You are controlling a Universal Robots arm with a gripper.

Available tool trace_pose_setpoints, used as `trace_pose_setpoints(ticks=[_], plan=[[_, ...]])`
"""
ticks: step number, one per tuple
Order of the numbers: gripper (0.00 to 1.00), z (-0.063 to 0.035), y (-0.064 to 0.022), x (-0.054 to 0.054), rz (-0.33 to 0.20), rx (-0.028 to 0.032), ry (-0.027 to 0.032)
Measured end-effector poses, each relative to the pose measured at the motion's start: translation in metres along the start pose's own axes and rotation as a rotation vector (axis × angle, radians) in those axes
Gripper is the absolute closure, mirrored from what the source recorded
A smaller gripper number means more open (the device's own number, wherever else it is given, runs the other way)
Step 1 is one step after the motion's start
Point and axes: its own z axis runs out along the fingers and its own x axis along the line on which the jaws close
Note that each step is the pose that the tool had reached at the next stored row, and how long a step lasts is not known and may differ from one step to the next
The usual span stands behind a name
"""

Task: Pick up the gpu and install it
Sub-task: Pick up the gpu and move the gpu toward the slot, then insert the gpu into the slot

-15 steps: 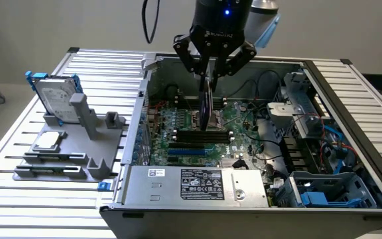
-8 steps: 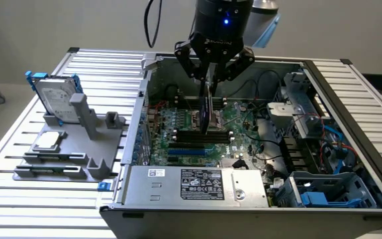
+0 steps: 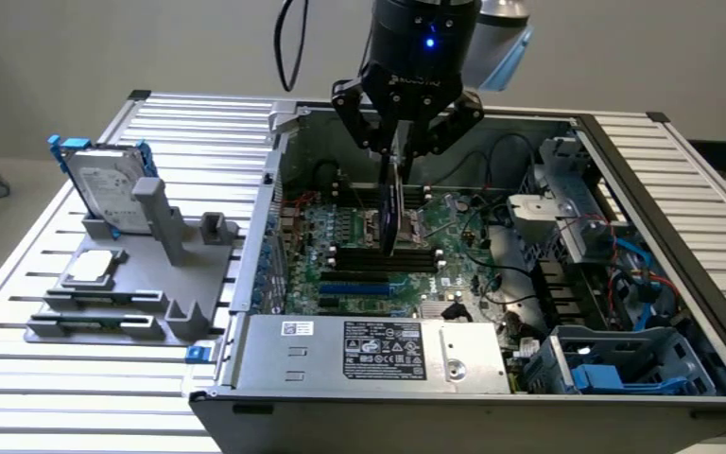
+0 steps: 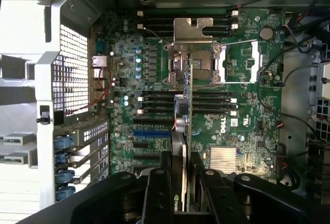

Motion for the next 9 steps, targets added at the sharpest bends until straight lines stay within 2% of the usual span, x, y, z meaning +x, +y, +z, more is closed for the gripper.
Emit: trace_pose_setpoints(ticks=[9], plan=[[0.74, 0.0, 0.0, 0.0, 0.0, 0.0, -0.0001]])
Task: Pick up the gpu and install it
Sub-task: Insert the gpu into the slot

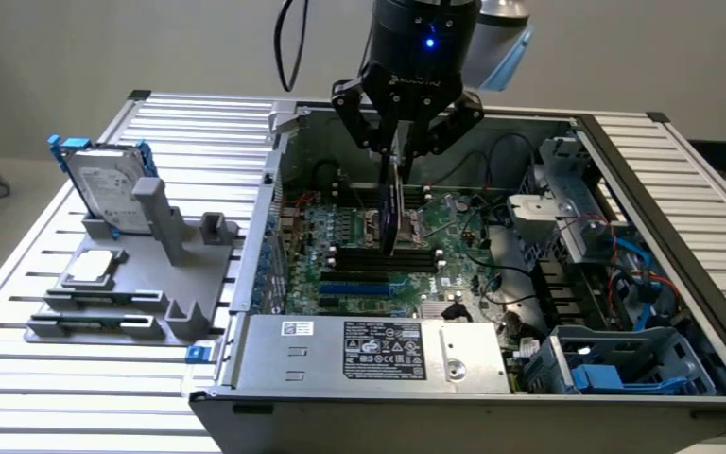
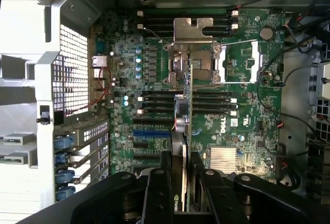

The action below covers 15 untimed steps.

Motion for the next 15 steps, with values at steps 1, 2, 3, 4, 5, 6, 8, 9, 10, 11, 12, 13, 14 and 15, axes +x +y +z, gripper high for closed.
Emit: trace_pose_setpoints(ticks=[1, 2, 3, 4, 5, 6, 8, 9, 10, 11, 12, 13, 14, 15], plan=[[0.74, 0.0, 0.0, 0.0, 0.0, 0.0, 0.0], [0.74, 0.0, 0.0, 0.0, 0.0, 0.0, 0.0], [0.74, 0.0, 0.0, 0.0, 0.0, 0.0001, 0.0], [0.74, 0.0, 0.0, 0.0, 0.0, 0.0, 0.0], [0.74, 0.0, 0.0, 0.0, 0.0, 0.0, 0.0], [0.74, 0.0, 0.0, 0.0, 0.0, 0.0, 0.0], [0.74, -0.0001, 0.0, 0.0, -0.003, 0.0002, 0.0001], [0.74, 0.0, 0.0, 0.0, -0.007, 0.0003, 0.0002], [0.74, 0.0, 0.0, 0.0, -0.015, 0.0004, 0.0005], [0.74, 0.0, 0.0, 0.0, -0.026, 0.0004, 0.0007], [0.74, 0.0, 0.0, 0.0, -0.04, 0.0007, 0.0011], [0.74, 0.0, 0.0, 0.0, -0.055, 0.0012, 0.0015], [0.74, 0.0, 0.0, 0.0, -0.072, 0.0017, 0.002], [0.74, 0.0, 0.0, 0.0, -0.088, 0.0022, 0.0024]])
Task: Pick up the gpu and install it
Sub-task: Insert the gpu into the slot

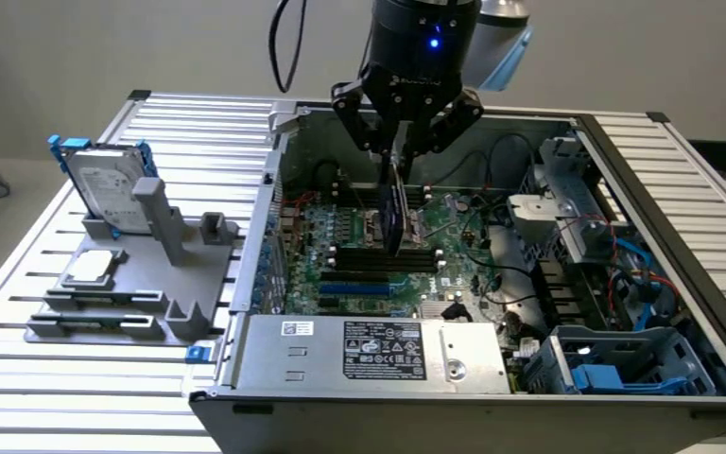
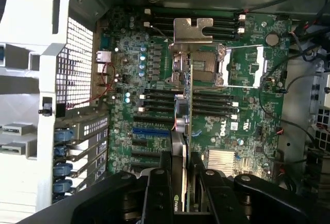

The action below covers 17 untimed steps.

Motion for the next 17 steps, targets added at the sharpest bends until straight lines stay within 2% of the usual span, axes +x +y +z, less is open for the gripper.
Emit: trace_pose_setpoints(ticks=[17], plan=[[0.74, 0.0, 0.0, -0.0001, -0.283, 0.0098, 0.0073]])
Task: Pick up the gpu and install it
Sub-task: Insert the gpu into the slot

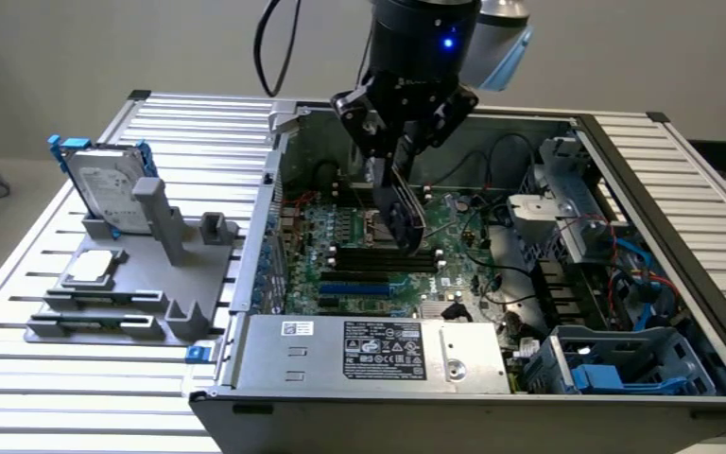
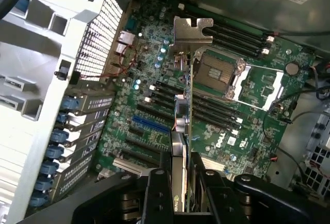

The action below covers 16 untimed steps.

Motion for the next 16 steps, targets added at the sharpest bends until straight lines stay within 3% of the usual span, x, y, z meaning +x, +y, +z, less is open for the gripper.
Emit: trace_pose_setpoints(ticks=[10, 16], plan=[[0.74, 0.0, 0.0, 0.0001, -0.172, 0.0055, 0.0044], [0.74, 0.0, 0.0001, 0.0, -0.259, -0.0026, 0.0015]])
